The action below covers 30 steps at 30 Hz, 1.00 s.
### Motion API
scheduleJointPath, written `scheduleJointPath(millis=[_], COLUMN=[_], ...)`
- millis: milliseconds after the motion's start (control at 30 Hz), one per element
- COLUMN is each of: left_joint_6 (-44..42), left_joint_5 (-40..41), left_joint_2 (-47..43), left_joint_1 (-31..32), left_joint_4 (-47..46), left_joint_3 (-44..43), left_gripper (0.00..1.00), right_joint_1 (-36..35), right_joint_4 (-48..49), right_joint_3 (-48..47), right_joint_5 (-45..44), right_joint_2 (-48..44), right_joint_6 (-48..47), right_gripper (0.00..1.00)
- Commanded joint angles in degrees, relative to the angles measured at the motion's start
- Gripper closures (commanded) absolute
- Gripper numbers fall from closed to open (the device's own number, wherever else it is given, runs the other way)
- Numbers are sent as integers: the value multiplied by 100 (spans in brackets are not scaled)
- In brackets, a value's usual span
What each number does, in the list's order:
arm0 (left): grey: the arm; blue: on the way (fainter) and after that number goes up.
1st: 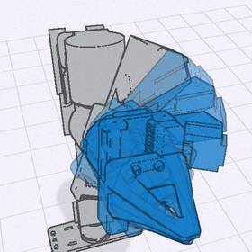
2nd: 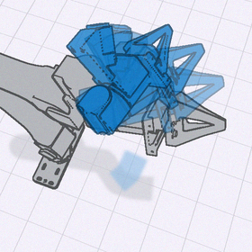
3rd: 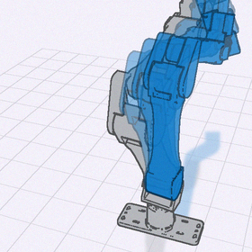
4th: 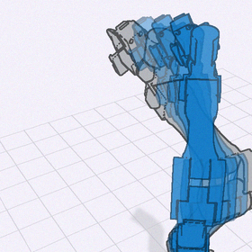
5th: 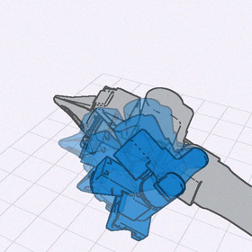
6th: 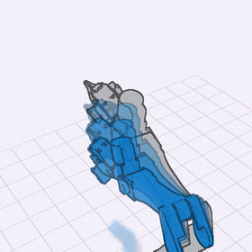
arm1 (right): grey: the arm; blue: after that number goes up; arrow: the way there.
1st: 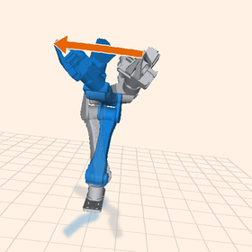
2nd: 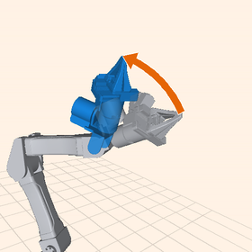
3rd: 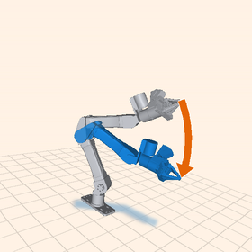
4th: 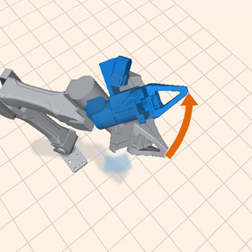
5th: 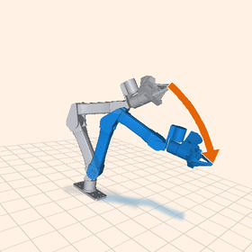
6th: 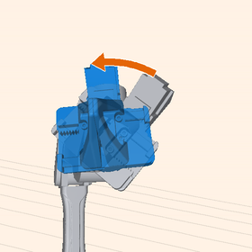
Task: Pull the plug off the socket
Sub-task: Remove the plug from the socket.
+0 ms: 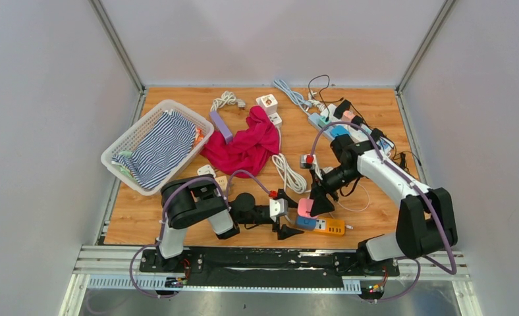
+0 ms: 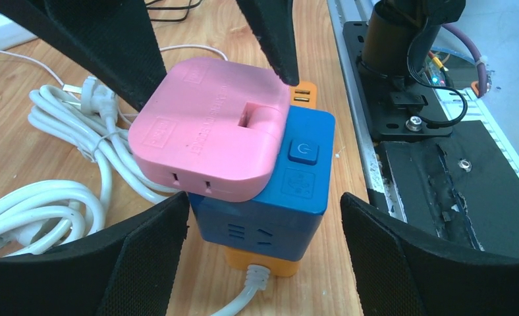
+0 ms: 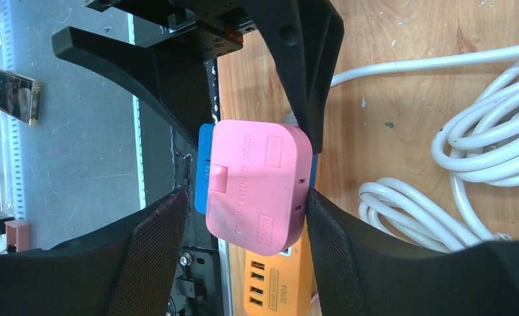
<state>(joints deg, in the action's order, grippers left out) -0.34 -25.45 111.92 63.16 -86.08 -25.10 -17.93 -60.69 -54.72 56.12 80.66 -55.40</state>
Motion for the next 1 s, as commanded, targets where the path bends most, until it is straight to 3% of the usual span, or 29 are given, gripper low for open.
scheduleJointPath(millis=[0,400,600,967], left_joint_6=[12,123,257,933], left_joint_5=[65,247,272,527], left_joint_2=[118,220,238,309], left_joint_1=[30,30,30,21], left_joint_4=[-192,-183,-181,-177], left_joint_3=[-72,-122,-168,-313], left_gripper=[15,27,27,28], right_joint_1=[-105,-105,-158,-559], right_joint_4=[-310,-615,-656,-326], right_joint_3=[-18,-65,30,141], right_joint_5=[133,264,279,-60], right_joint_2=[-321,-590,-697,-674], right_joint_6=[-254,-593,-741,-452], right_gripper=[34,52,48,51])
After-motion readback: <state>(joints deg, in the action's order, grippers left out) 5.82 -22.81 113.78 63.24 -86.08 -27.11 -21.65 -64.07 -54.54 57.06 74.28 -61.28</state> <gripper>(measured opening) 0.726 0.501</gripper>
